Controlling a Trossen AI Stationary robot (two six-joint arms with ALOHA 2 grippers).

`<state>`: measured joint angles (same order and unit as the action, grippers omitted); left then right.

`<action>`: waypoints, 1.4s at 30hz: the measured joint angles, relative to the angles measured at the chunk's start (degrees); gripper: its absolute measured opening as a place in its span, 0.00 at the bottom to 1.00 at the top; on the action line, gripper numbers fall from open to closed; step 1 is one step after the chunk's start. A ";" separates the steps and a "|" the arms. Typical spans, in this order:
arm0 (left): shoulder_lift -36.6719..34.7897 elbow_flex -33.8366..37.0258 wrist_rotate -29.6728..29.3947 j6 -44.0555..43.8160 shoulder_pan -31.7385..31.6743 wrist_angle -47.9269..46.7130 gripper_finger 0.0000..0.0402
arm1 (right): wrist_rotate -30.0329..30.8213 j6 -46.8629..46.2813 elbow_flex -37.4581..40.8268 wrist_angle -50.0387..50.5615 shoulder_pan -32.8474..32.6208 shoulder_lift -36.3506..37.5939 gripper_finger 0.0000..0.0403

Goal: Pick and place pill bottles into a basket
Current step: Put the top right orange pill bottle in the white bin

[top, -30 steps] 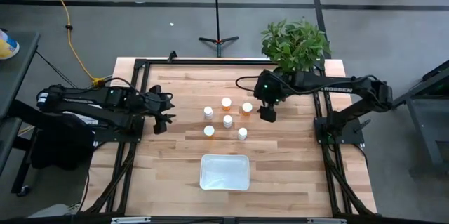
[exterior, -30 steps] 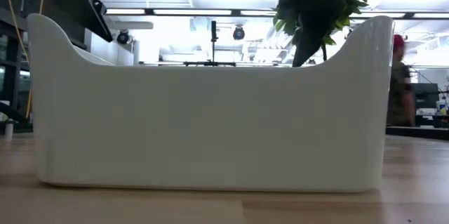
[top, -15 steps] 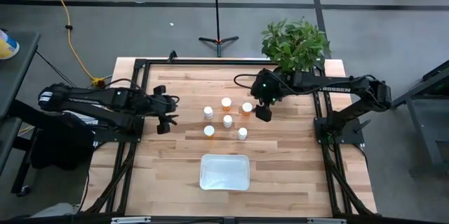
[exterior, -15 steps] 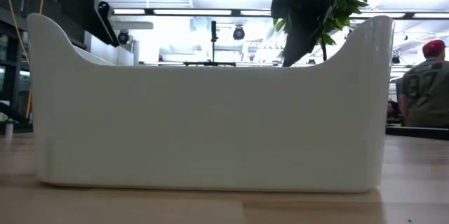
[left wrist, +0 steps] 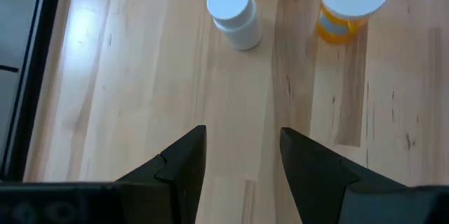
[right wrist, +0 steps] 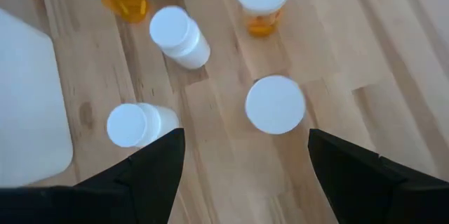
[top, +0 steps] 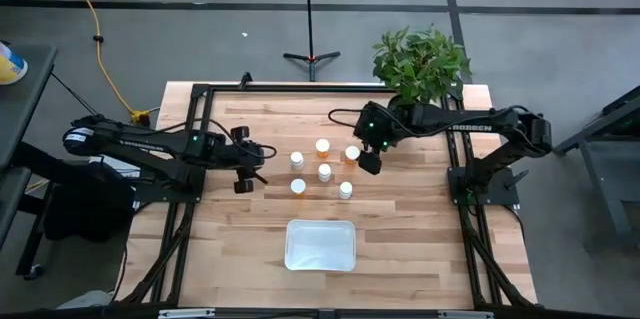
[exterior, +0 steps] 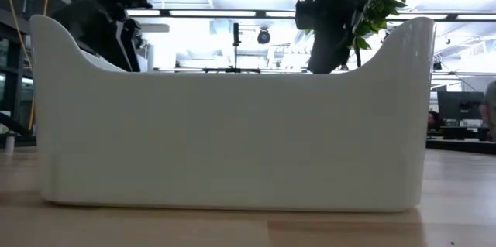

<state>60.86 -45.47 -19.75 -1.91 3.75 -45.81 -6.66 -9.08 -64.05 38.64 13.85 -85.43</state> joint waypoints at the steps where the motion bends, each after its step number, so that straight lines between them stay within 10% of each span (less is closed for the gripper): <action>1: 0.29 0.00 0.00 0.00 0.00 0.02 0.54 | -0.09 0.00 0.02 0.01 0.00 -0.30 0.73; 22: 0.95 0.02 -7.89 0.00 0.00 7.12 0.54 | -0.69 -2.67 0.04 -2.33 0.97 -2.07 0.79; 32: 0.74 0.02 -6.24 0.20 0.00 12.76 0.54 | 1.42 5.97 0.04 -10.67 0.61 -2.07 0.79; 42: 1.35 0.02 -1.81 -0.04 -0.04 13.99 0.54 | 3.39 -4.06 0.04 -9.86 0.68 -2.07 0.79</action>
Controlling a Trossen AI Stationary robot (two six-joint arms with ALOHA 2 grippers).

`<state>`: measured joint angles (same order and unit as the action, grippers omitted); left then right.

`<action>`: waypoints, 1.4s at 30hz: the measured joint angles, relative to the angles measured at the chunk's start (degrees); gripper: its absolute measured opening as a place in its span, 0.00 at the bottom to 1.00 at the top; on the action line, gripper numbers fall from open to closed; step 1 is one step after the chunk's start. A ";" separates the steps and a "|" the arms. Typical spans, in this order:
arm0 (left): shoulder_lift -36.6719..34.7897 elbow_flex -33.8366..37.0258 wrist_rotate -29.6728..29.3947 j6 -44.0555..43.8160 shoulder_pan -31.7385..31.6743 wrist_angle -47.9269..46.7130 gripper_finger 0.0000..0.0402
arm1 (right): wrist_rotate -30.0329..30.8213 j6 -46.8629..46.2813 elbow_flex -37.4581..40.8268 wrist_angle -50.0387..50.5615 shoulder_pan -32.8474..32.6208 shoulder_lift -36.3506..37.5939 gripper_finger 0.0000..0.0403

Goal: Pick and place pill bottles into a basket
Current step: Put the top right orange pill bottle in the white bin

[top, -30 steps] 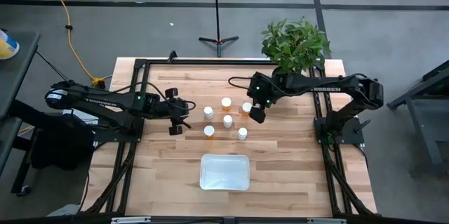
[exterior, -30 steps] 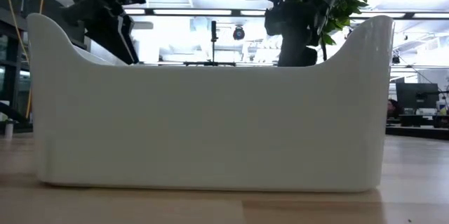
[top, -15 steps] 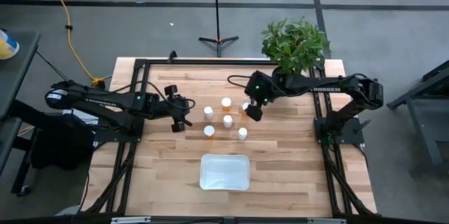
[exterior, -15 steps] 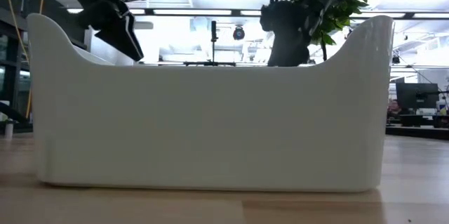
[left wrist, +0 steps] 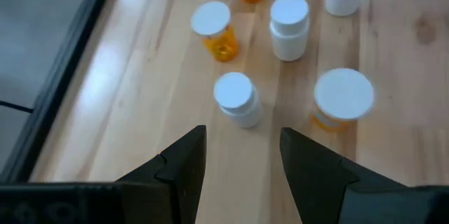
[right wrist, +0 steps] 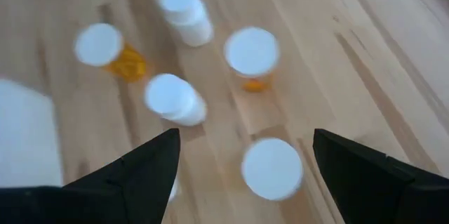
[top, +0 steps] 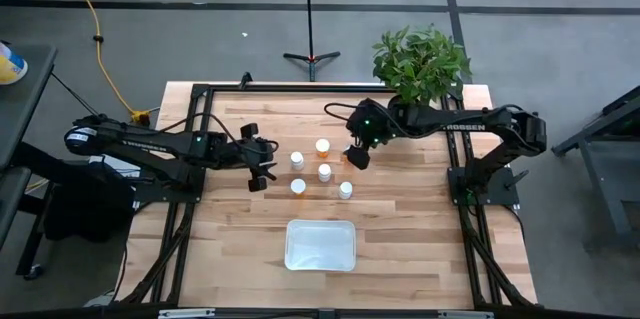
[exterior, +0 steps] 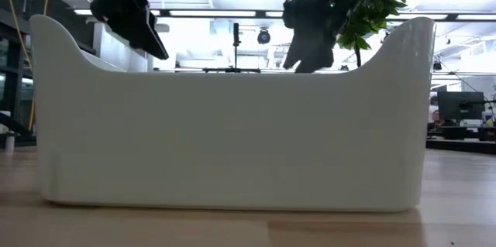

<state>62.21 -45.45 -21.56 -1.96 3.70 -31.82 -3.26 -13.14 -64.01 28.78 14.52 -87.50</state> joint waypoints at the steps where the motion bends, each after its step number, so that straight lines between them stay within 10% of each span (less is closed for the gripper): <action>1: 0.38 0.00 0.02 -0.15 0.00 0.04 0.54 | 1.03 -0.66 0.00 0.63 0.01 -0.15 0.79; 15: 6.63 -1.61 13.74 -4.93 -7.10 -4.23 0.54 | -7.17 -2.94 0.00 3.90 0.07 -6.76 0.90; 42: 8.57 -6.03 7.47 4.78 -10.60 -3.94 0.54 | -4.62 0.12 0.00 3.30 3.48 -8.62 0.94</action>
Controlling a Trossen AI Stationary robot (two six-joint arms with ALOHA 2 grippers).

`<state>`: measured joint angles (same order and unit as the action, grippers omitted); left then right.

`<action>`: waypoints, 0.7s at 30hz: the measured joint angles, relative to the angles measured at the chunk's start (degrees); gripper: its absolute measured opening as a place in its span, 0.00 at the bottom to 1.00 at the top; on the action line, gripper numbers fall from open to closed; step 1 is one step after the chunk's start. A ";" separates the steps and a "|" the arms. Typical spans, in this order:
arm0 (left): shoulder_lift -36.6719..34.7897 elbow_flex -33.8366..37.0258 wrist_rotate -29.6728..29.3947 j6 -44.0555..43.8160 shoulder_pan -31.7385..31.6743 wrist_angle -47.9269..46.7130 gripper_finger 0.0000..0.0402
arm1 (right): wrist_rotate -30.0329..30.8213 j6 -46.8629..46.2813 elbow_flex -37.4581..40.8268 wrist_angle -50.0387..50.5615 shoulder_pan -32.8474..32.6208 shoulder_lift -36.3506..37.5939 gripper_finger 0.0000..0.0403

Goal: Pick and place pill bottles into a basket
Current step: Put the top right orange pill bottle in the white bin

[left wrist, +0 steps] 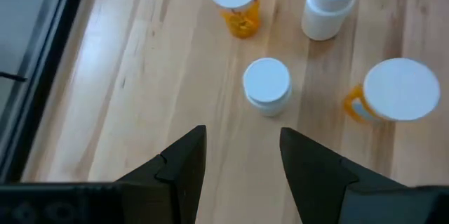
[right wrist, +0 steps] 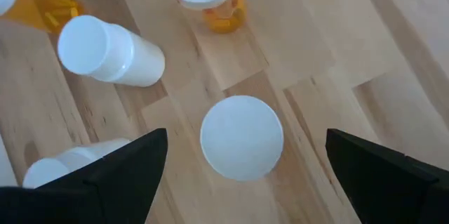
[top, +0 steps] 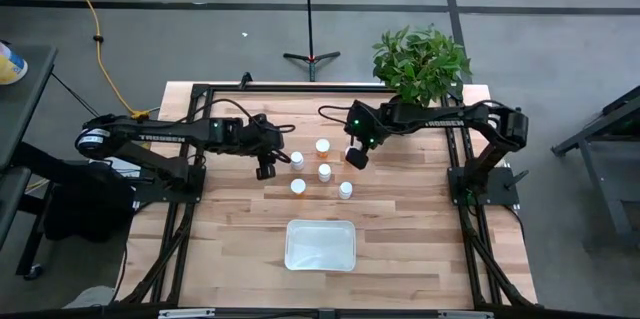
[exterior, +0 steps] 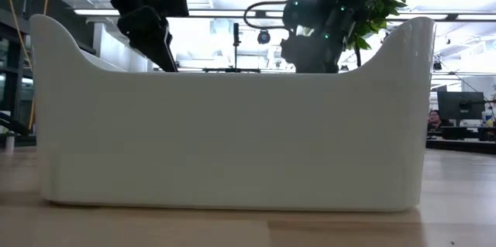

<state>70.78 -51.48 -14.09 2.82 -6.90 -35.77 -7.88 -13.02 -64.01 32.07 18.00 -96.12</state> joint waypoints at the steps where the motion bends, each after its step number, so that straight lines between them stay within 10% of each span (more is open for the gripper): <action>1: 0.00 0.02 -0.09 -0.01 0.00 -0.01 0.54 | -0.06 0.02 0.00 -0.20 0.00 -0.67 0.94; 21: 0.00 0.00 -1.61 -0.08 0.00 -0.29 0.54 | -2.62 -1.52 0.00 -3.61 -0.04 -6.38 0.86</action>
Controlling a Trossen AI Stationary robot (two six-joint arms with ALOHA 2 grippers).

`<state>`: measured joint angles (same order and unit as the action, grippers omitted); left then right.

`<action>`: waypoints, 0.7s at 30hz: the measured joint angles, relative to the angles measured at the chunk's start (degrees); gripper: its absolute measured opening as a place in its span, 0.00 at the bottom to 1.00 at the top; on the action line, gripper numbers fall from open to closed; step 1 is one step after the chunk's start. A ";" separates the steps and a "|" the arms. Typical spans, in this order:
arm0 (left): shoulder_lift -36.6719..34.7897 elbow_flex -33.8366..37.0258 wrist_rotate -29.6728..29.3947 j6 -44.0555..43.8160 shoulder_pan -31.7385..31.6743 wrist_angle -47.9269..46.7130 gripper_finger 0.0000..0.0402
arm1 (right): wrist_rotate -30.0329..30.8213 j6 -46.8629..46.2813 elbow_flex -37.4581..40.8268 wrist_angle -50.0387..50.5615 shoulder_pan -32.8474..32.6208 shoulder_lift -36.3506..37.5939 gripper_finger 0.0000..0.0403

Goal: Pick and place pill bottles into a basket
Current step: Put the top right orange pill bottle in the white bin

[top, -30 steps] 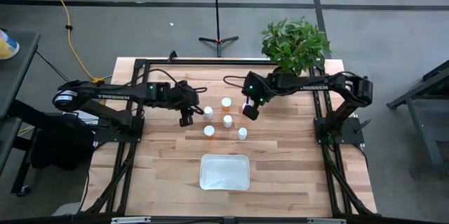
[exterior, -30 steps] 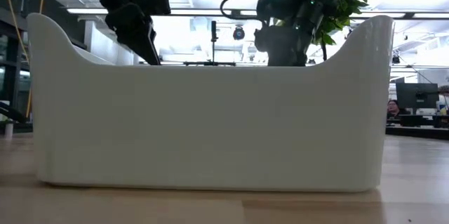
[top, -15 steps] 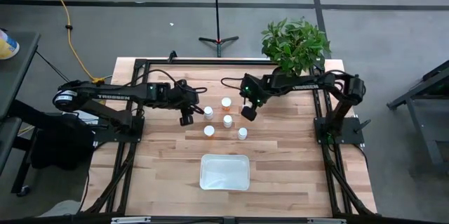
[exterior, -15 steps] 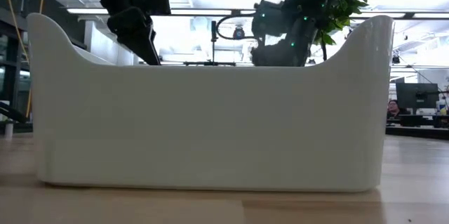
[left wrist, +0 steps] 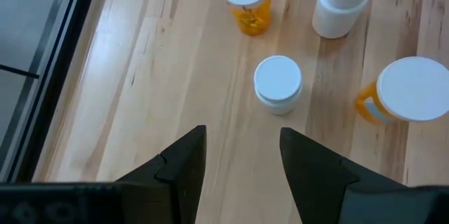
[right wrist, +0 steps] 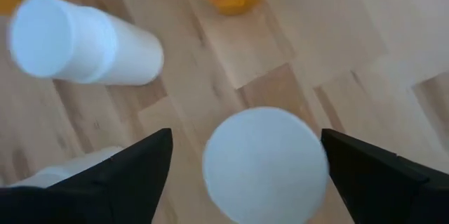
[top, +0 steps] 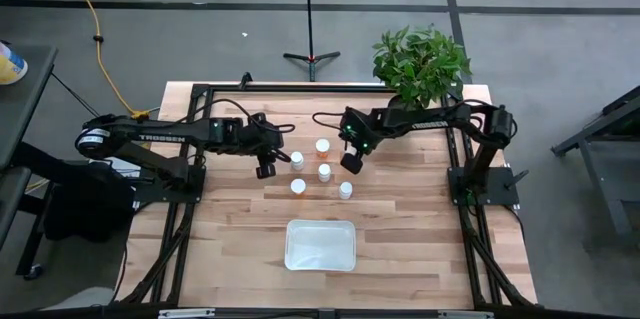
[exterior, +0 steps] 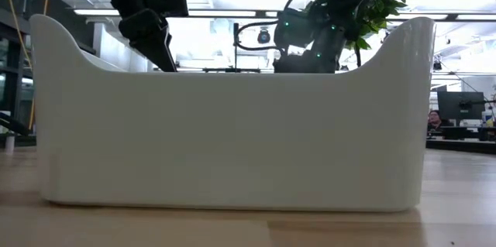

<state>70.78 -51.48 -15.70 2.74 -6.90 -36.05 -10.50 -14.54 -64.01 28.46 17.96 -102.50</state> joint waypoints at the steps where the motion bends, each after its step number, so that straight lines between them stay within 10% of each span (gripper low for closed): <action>1: 0.00 0.00 0.00 0.00 0.00 0.00 0.54 | 0.50 -0.01 -0.02 0.07 0.00 0.00 0.84; 21: 0.00 0.00 0.07 -0.14 0.04 -0.04 0.54 | 2.00 0.23 -0.02 -0.56 0.00 0.00 0.46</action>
<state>70.78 -51.48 -15.63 2.61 -6.85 -36.10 -8.50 -14.30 -64.03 27.90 17.96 -102.50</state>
